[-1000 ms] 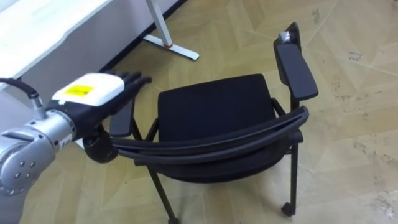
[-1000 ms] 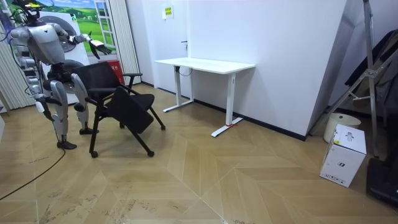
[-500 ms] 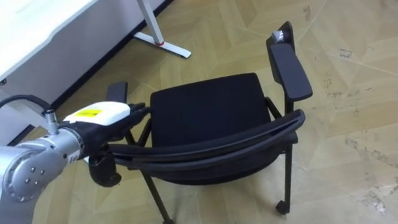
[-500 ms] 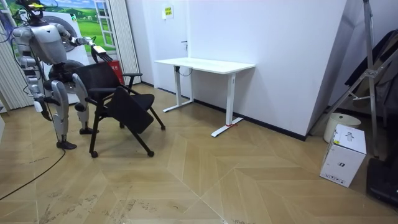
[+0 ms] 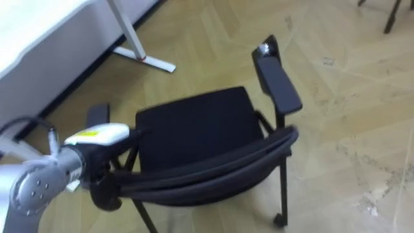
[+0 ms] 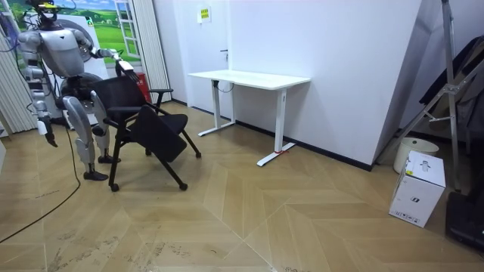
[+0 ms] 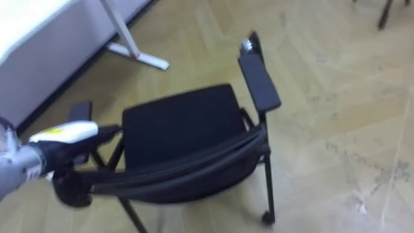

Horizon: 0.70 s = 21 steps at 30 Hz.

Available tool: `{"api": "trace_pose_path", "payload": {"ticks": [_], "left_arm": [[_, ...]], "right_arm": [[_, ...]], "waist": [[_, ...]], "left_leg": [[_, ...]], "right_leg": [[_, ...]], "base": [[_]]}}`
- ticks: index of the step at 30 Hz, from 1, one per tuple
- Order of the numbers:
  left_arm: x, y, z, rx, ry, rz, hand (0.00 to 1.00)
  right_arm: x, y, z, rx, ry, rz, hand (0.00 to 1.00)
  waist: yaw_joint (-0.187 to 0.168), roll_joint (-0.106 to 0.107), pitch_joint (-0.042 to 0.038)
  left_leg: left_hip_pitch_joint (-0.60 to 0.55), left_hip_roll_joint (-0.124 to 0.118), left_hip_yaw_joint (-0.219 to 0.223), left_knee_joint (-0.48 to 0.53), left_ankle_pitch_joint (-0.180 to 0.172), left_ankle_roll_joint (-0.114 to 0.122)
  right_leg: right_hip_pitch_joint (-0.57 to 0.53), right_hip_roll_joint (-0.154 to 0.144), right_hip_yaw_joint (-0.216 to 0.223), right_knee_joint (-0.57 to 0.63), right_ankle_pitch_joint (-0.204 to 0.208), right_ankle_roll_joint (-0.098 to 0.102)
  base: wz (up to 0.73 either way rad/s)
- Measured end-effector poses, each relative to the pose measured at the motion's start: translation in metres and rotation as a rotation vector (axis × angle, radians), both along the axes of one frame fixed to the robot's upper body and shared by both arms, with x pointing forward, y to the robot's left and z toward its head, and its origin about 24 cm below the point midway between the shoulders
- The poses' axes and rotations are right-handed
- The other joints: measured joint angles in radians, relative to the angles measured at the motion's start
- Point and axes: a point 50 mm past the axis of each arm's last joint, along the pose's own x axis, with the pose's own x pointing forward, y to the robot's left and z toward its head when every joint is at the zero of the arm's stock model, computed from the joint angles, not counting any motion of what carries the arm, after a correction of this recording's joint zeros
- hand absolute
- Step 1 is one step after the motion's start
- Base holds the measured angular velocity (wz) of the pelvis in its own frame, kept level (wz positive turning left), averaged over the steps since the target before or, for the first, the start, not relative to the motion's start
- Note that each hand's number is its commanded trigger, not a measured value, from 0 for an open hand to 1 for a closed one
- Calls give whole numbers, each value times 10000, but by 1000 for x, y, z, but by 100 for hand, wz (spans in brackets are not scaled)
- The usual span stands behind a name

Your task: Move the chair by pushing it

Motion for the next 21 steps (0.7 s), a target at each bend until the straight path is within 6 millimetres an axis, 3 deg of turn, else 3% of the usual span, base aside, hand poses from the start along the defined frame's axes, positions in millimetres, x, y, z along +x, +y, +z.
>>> {"api": "trace_pose_path", "payload": {"ticks": [5,11,13,16,21], "left_arm": [[-5,4,-14,189,404,215,0],[-5,2,-33,-558,75,922,0],[-4,3,-41,-939,-55,1297,0],[-4,1,-44,-1057,-286,1535,0],[-3,0,-48,-797,-510,1717,0]], "right_arm": [[3,0,0,-39,-130,-32,0],[-3,3,-2,116,-180,-677,0],[-4,5,-2,183,-118,-831,0],[-3,5,-2,173,-104,-686,0],[-2,5,-2,142,-77,-532,0]], "waist": [[-9,-199,-94],[-33,-34,-190],[-9,-2,-181],[-14,-94,-127],[-17,-208,-109]], "left_leg": [[-37,-91,116,159,-21,29],[84,-160,138,198,-36,61],[203,-165,169,190,-33,65],[294,-165,245,204,-34,65],[384,-177,329,181,-35,66]], "right_leg": [[201,-73,33,-344,82,194],[321,-144,61,-307,147,270],[361,-143,107,-215,123,275],[388,-152,113,-164,28,362],[499,-161,159,-196,45,360]], "base": [[8],[0],[-4],[0],[-2]]}}
